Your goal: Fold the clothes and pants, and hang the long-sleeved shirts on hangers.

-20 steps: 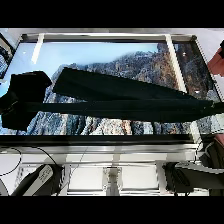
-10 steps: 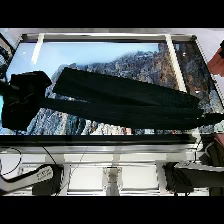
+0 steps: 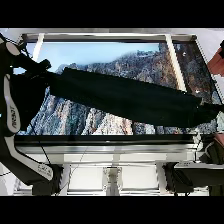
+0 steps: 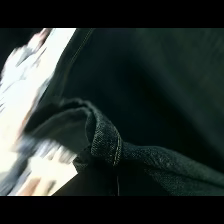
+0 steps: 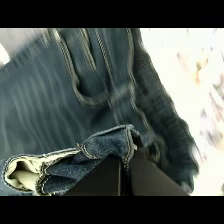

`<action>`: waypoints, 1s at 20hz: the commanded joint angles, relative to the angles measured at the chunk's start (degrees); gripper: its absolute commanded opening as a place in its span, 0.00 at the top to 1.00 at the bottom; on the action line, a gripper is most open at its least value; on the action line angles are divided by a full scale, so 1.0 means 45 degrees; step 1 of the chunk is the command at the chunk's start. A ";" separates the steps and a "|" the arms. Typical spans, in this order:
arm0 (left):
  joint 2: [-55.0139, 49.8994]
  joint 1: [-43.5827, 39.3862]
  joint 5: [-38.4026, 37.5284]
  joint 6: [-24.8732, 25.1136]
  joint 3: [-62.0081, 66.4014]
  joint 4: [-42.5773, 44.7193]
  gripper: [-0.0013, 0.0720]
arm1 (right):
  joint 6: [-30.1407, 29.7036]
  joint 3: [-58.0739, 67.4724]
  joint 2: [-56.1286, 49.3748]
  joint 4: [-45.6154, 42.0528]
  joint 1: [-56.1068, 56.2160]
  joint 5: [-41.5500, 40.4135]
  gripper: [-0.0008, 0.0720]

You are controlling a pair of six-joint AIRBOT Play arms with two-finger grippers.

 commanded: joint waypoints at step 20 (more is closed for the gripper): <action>-0.2618 -0.0355 0.5187 -0.0894 0.0942 -0.1700 0.93 | 0.3347 -0.0005 -0.2069 0.1326 0.4031 -0.8514 0.96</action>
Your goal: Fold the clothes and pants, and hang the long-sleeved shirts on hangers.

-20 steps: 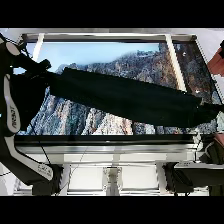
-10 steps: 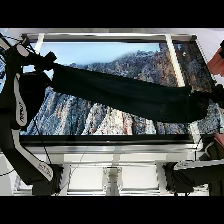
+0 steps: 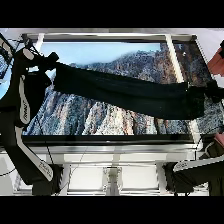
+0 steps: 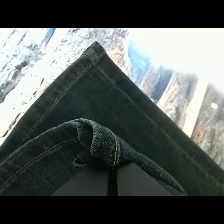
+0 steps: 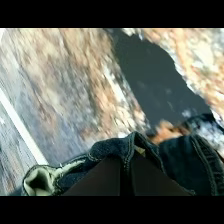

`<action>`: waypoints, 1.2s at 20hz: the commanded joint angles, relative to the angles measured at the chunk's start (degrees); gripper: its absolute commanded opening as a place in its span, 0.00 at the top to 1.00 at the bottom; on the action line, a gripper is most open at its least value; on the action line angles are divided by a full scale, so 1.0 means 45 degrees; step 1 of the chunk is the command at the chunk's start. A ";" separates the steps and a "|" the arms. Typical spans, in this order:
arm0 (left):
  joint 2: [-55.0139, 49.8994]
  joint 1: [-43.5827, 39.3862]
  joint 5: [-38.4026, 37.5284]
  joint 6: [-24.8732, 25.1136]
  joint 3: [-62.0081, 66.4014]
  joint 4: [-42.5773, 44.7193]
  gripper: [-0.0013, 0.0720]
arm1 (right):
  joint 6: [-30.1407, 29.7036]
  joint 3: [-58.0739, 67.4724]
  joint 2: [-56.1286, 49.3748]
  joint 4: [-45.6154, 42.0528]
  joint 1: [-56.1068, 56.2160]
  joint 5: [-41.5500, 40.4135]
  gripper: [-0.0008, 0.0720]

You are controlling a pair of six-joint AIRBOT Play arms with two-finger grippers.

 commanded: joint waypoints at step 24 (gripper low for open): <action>-0.1137 0.0962 -0.3138 0.0986 -0.0005 -0.1171 0.16 | -0.1744 0.4619 -0.1326 -0.0933 0.0602 0.5571 0.52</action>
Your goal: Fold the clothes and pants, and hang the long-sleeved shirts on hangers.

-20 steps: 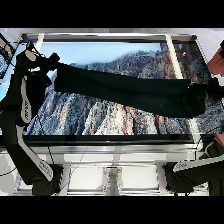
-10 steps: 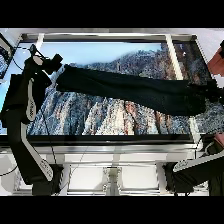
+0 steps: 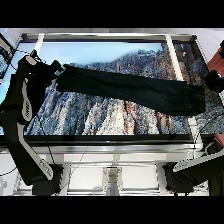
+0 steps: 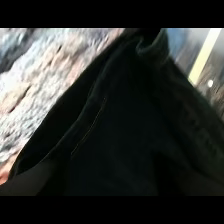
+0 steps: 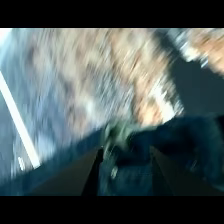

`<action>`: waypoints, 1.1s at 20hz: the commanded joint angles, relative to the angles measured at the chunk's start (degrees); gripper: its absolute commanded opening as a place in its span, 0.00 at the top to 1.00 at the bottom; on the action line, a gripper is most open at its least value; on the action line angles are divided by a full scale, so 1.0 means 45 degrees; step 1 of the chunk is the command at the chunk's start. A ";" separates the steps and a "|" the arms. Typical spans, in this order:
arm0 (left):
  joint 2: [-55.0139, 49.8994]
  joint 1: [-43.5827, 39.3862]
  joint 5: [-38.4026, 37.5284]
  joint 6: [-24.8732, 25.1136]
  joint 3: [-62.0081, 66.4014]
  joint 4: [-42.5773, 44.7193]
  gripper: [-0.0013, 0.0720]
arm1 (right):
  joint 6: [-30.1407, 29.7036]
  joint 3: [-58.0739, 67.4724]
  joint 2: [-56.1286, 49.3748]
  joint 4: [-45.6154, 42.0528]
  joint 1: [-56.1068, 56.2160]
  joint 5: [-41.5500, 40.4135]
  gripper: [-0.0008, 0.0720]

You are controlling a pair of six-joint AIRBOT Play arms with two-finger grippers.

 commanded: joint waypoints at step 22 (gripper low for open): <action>0.0359 0.0238 -0.4012 0.0797 -0.0063 0.3157 0.93 | -0.0947 0.0894 -0.0010 -0.0214 0.0015 0.7378 0.52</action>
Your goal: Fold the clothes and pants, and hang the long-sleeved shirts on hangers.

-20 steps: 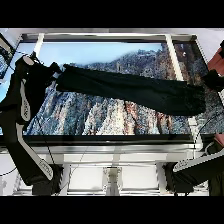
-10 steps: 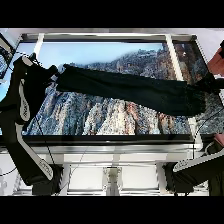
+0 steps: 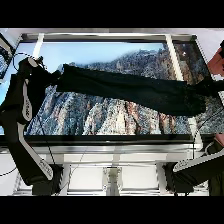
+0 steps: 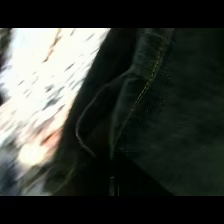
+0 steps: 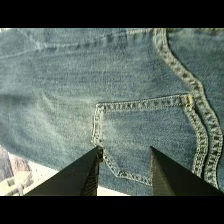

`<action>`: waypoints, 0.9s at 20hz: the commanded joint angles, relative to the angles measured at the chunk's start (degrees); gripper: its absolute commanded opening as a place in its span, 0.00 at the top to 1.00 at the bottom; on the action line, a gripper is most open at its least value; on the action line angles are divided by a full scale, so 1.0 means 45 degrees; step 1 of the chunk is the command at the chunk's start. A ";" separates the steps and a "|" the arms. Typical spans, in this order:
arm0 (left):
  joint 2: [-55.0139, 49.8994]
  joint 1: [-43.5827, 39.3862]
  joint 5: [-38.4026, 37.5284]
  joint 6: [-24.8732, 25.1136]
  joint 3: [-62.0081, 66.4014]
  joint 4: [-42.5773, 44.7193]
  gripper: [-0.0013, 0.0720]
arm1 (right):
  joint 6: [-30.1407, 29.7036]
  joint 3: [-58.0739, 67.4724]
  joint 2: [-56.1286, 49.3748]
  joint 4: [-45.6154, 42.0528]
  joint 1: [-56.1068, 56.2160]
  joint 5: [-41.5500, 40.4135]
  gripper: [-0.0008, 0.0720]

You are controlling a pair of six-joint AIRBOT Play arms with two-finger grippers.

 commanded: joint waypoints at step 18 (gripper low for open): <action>0.0976 0.1132 -0.3215 -0.0690 -0.0063 0.1273 0.37 | -0.0126 0.0010 0.0000 -0.0005 0.0248 0.1005 0.52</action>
